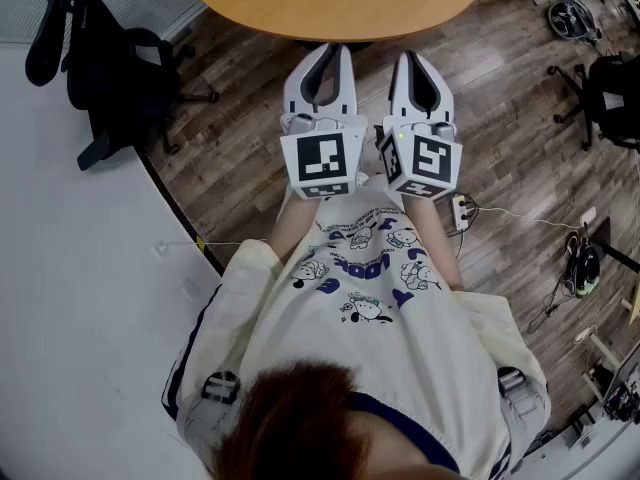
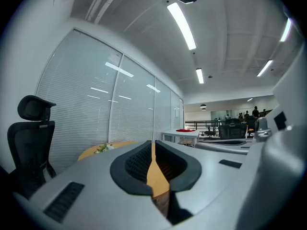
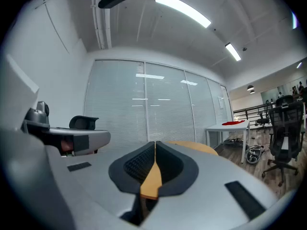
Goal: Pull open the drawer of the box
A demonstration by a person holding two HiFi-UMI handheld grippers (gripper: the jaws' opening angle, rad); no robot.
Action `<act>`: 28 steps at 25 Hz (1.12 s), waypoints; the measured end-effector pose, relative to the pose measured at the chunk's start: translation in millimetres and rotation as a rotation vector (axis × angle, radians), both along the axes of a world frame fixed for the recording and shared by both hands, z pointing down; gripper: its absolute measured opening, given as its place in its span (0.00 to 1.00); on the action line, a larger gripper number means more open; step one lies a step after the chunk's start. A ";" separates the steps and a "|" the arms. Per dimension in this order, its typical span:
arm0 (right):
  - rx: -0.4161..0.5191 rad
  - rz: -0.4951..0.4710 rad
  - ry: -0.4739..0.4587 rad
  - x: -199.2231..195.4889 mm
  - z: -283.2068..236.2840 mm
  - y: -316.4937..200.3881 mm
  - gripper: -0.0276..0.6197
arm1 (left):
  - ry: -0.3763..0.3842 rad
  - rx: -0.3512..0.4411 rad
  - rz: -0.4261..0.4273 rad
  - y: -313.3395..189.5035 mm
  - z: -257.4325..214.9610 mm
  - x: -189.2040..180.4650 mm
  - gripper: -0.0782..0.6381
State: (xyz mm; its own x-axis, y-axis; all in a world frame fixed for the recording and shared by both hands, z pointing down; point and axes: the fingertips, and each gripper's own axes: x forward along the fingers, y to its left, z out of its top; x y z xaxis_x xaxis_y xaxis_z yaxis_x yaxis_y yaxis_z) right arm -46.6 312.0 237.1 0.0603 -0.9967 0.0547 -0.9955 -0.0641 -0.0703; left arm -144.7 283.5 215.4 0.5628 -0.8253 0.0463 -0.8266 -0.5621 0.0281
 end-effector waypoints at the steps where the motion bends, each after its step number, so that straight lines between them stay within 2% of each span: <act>1: 0.000 0.000 0.000 -0.3 0.0 -0.3 0.09 | 0.000 0.000 0.001 -0.2 -0.1 0.0 0.16; 13: -0.019 0.006 -0.023 3.0 9.3 -17.1 0.09 | 0.000 -0.020 0.013 -17.8 6.3 5.7 0.16; 28: -0.036 0.031 -0.043 1.8 22.9 -82.4 0.09 | 0.005 -0.025 0.041 -84.2 14.6 4.8 0.16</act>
State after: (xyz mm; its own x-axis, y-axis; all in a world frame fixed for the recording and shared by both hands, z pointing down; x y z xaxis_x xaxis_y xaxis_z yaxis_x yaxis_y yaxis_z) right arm -44.7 229.7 260.1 0.0875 -0.9918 0.0934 -0.9891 -0.0976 -0.1101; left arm -139.9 199.3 230.0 0.5966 -0.8000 0.0642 -0.8025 -0.5948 0.0465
